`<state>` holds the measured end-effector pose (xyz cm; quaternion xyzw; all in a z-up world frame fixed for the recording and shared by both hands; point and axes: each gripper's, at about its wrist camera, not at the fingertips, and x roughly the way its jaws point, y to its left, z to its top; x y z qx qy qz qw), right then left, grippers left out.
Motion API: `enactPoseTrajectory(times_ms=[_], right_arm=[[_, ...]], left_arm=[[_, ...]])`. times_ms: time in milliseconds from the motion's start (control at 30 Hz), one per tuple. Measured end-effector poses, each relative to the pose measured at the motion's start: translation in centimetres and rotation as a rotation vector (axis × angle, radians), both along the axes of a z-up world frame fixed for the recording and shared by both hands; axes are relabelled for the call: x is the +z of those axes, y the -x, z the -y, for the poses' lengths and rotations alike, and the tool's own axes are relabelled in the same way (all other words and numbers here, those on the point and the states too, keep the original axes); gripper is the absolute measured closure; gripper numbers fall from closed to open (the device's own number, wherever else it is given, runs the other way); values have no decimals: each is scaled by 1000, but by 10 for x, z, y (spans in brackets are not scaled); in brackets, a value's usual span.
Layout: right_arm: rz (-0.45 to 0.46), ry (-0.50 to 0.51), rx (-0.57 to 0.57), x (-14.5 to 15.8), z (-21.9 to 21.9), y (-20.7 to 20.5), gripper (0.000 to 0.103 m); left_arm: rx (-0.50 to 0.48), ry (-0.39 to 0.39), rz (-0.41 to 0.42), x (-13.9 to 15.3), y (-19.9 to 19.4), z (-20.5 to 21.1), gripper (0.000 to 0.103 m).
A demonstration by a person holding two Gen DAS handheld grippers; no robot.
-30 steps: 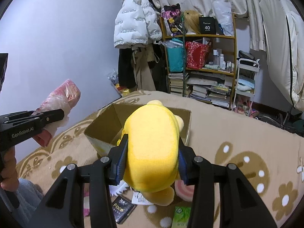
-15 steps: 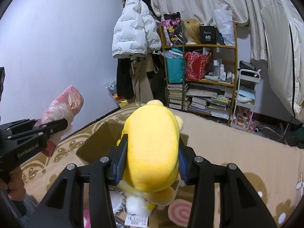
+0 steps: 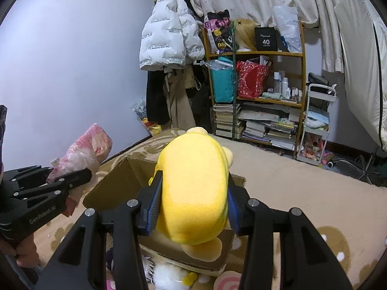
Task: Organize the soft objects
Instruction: 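Lift and carry the pink roll and yellow plush over the cardboard box with both grippers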
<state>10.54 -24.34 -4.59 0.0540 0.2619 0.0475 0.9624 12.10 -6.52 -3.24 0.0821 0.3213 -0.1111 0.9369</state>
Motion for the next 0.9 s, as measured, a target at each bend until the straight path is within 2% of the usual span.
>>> enactPoseTrajectory(times_ms=[233,767,833,900], right_arm=[[-32,4,18,-16,-6,-7,54],[-110,-24,39,-37,-7,-13,48],[-116,-33,43,-38,-6,-14,48],[-124,-36,43,-39,-6,-15,48]], left_arm=[[3,-10,-35,-12,-8,1,83],[-15,4,-183,-36,-25,3,79],[-8,-5,-194,-38,-26,2,77],[-4,-12,-202,-39,-25,1,69]])
